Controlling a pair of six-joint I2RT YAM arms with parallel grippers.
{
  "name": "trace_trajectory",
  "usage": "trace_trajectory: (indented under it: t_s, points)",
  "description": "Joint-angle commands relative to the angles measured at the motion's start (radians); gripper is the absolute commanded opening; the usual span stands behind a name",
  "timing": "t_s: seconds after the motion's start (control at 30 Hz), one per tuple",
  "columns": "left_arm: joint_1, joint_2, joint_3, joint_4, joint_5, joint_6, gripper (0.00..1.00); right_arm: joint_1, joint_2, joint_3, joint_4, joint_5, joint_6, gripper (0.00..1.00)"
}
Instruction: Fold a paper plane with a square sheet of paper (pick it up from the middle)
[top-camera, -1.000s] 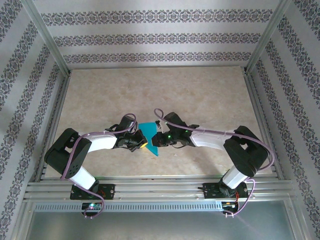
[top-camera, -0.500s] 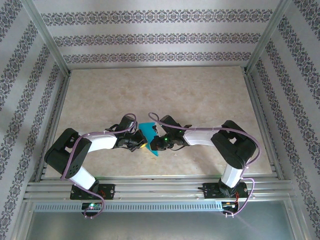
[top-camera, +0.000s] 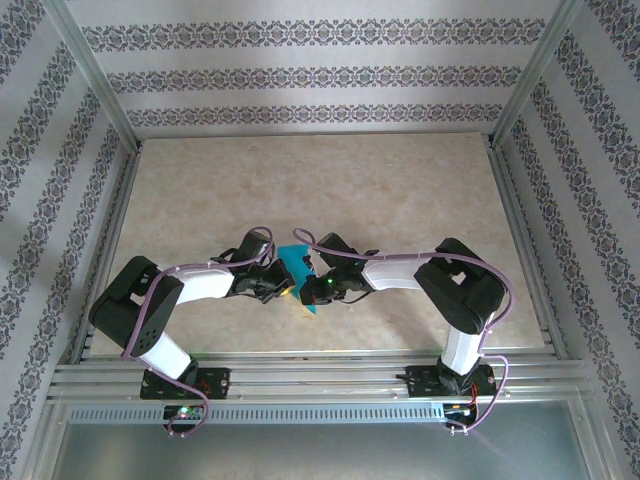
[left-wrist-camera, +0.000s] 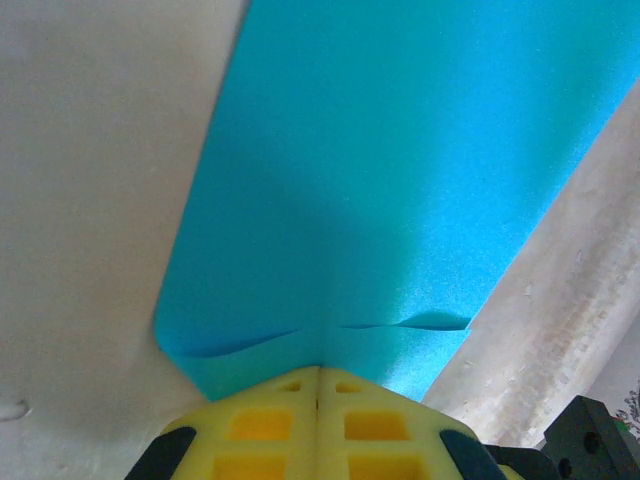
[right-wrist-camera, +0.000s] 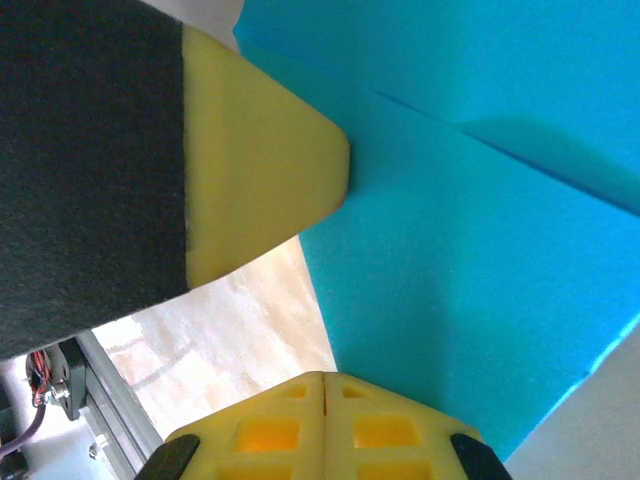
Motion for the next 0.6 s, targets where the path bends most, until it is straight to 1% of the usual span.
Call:
trace_trajectory:
  t_s: [0.0, 0.27, 0.57]
  points:
    - [-0.014, 0.065, -0.044, -0.120, -0.079, 0.007, 0.04, 0.016, 0.023, 0.016, -0.023, -0.037, -0.025, 0.02]
    - [-0.015, 0.073, -0.042, -0.135, -0.086, 0.007, 0.04, 0.017, 0.027, 0.007, -0.059, -0.027, -0.042, 0.02]
    - [-0.014, 0.074, -0.042, -0.162, -0.105, 0.002, 0.03, 0.019, -0.015, -0.058, -0.067, -0.065, -0.068, 0.03]
